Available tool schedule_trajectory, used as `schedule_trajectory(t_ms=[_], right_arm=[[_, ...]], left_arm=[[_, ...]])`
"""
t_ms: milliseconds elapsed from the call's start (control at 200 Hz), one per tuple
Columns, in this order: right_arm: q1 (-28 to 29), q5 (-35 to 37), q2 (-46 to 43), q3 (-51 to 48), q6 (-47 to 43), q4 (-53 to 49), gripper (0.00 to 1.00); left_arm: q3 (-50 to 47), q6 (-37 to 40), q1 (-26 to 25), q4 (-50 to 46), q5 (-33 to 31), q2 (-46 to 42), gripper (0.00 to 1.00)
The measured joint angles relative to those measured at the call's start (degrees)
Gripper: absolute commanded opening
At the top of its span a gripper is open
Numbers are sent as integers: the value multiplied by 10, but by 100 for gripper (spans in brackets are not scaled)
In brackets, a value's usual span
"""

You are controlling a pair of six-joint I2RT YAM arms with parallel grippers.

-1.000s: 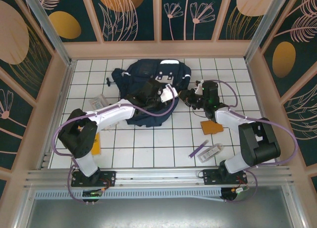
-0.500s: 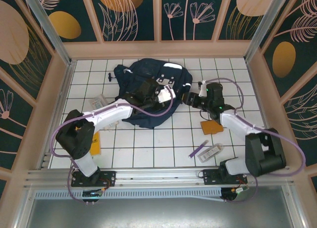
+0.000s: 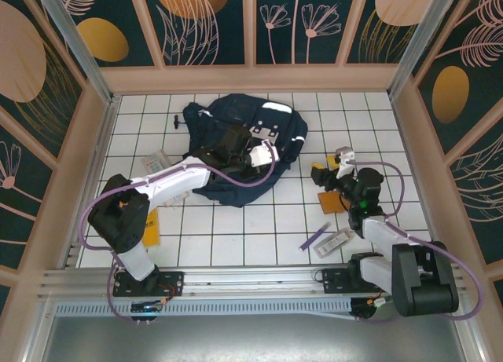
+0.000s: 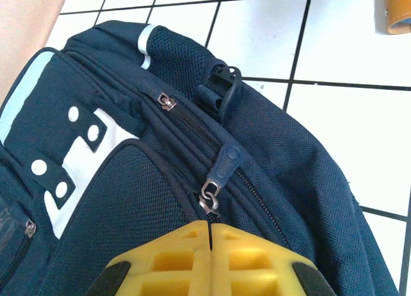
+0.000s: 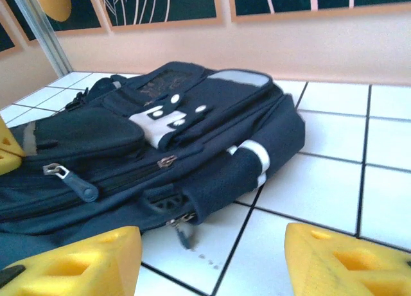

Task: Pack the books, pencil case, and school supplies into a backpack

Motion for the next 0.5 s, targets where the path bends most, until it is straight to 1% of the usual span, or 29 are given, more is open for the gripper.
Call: schedule_trajectory(t_ms=[140, 215, 315, 385, 500], right_arm=[[-18, -44, 36, -1, -52, 55, 60], [-23, -71, 44, 0, -92, 50, 59], [-24, -99, 45, 26, -184, -29, 59], [-24, -103, 46, 50, -245, -82, 59], [-22, -106, 46, 64, -321, -129, 59]], left_arm=[[9, 10, 1, -18, 13, 0, 0], [16, 13, 2, -30, 17, 0, 0], [23, 15, 4, -41, 25, 0, 0], [25, 15, 7, -44, 32, 0, 0], [25, 17, 14, -47, 46, -1, 0]])
